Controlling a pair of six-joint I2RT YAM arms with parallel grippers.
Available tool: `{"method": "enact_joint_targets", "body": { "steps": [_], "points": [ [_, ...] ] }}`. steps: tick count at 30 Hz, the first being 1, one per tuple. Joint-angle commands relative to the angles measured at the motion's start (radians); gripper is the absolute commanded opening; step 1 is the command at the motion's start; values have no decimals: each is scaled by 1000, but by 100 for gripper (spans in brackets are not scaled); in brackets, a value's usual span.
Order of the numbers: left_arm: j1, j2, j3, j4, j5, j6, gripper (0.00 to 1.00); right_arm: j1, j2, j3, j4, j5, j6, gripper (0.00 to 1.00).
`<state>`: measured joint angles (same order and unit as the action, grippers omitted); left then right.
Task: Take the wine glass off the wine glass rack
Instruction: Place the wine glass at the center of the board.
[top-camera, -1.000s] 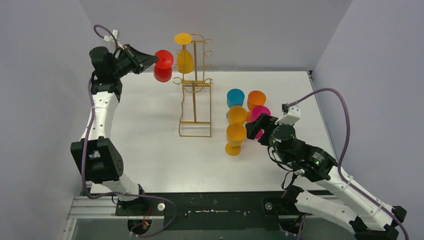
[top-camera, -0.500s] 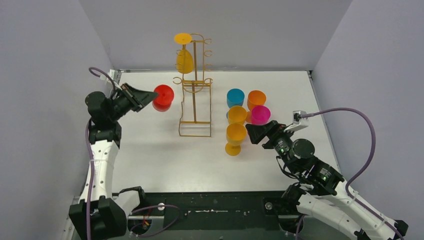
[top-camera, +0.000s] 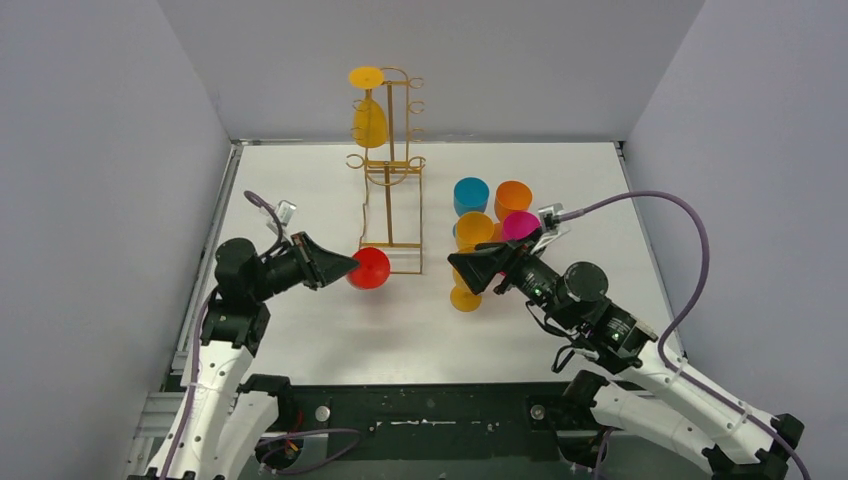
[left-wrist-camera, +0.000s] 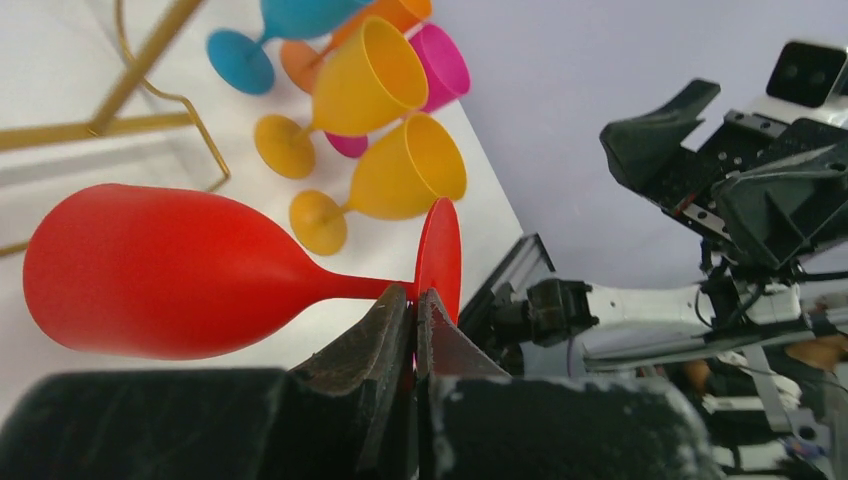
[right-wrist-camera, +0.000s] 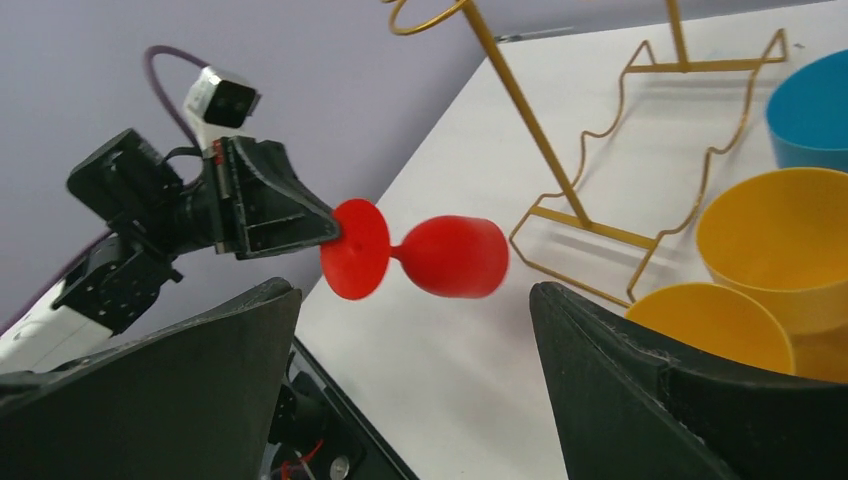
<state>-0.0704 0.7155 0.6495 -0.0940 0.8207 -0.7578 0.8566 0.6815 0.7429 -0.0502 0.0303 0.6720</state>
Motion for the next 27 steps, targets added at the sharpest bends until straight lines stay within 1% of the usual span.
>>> {"method": "enact_joint_targets", "body": {
  "steps": [1,4,7,9,11,13,15,17,19,21,23,26,27],
  "points": [
    [-103,-5,-36,200,14,-107,0,-4,63,-4,174,-183,4,88],
    [-196,2,-7,142,-20,-52,0,-3,124,10,192,-299,12,85],
    [-274,6,-13,175,-47,-48,0,-4,185,19,223,-407,22,80],
    [-313,6,-17,198,-75,-50,0,-4,212,12,257,-432,53,78],
    [-339,3,-14,200,-92,-48,0,-7,237,-2,302,-449,87,72],
    [-351,-4,5,169,-104,-37,0,-11,264,-7,364,-511,121,67],
    [-351,-8,42,107,-104,3,0,-11,302,-2,420,-626,153,65],
    [-351,-3,82,17,-102,52,0,-10,335,16,427,-679,172,61],
    [-352,4,104,-17,-78,79,0,-9,361,31,399,-695,173,58],
    [-353,3,106,-7,-47,74,0,-11,380,48,359,-690,155,56],
    [-353,-7,104,-6,-40,73,0,-11,384,44,369,-685,152,54],
    [-353,-18,98,-30,-38,84,0,-11,373,38,386,-672,153,54],
    [-352,-20,97,-43,-44,93,0,-11,367,37,386,-655,150,57]
  ]
}}
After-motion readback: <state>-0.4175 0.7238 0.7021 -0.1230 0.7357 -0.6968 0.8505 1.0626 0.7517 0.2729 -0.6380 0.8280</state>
